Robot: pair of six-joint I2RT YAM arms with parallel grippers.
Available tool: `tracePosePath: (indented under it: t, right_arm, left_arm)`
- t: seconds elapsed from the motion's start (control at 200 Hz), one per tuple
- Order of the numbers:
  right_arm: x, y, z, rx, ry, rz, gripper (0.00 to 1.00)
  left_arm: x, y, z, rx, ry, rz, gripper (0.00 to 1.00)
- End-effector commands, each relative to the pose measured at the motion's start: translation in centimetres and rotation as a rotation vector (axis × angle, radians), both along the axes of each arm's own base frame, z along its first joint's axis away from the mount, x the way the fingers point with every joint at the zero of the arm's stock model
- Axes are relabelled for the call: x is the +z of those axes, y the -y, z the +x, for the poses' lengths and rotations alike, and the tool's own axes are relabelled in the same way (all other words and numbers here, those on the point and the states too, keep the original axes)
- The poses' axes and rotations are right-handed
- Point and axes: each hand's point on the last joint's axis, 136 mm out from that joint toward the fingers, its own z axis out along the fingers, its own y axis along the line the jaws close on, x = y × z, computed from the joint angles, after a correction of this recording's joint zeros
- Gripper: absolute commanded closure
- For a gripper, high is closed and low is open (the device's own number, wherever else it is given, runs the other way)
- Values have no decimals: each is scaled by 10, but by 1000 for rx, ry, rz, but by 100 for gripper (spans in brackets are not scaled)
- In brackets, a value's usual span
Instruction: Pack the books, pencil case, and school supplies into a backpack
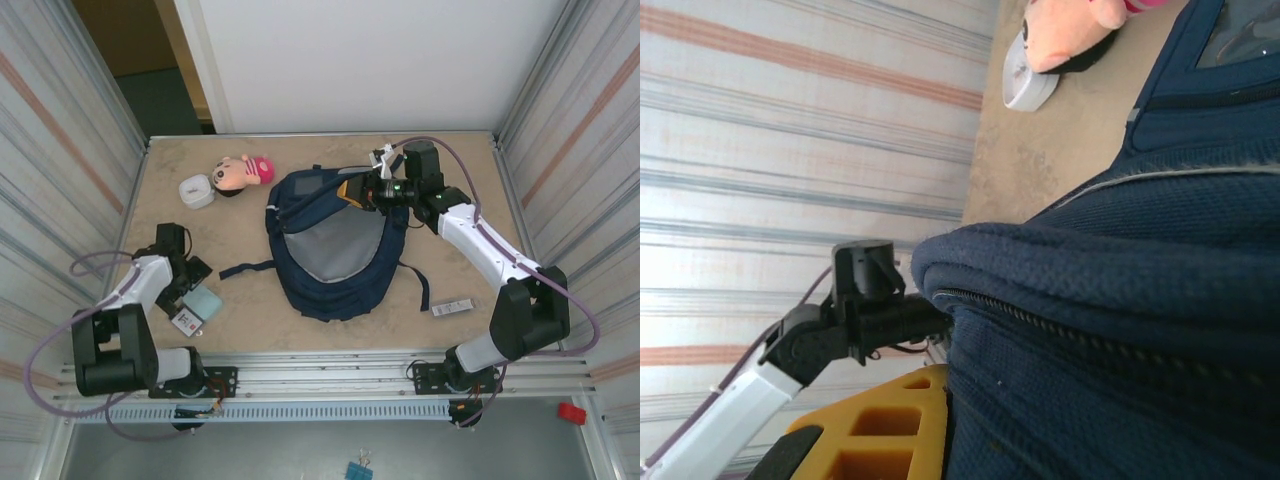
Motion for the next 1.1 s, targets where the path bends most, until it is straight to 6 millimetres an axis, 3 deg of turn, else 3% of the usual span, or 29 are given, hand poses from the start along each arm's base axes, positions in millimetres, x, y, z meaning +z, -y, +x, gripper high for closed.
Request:
tracePosePath:
  t: [0.0, 0.15, 0.366, 0.461, 0.621, 0.822, 0.972, 1.092]
  right_arm:
    - [16, -5, 3, 10, 65, 27, 88]
    - [4, 4, -1, -8, 24, -26, 61]
    - [-33, 29, -34, -21, -117, -153, 34]
    - [-47, 45, -50, -43, -161, -212, 23]
    - [-50, 76, -74, -102, -162, -351, 19]
    - [-46, 116, -96, -222, -121, -518, 18]
    - [-30, 108, -108, -216, -90, -427, 19]
    - [-10, 73, -115, -126, 47, -330, 20]
  left_arm:
    - [1, -6, 16, -2, 19, 22, 2]
    - [-3, -7, 22, 13, 11, 25, 21]
    - [3, -4, 26, 18, 52, 6, 36]
    - [11, 0, 29, 18, 84, -16, 38]
    - [40, 17, 32, 35, 187, -99, 40]
    - [88, 56, 34, 66, 357, -254, 41]
    - [117, 95, 34, 69, 449, -380, 41]
    - [128, 127, 30, 81, 495, -463, 40]
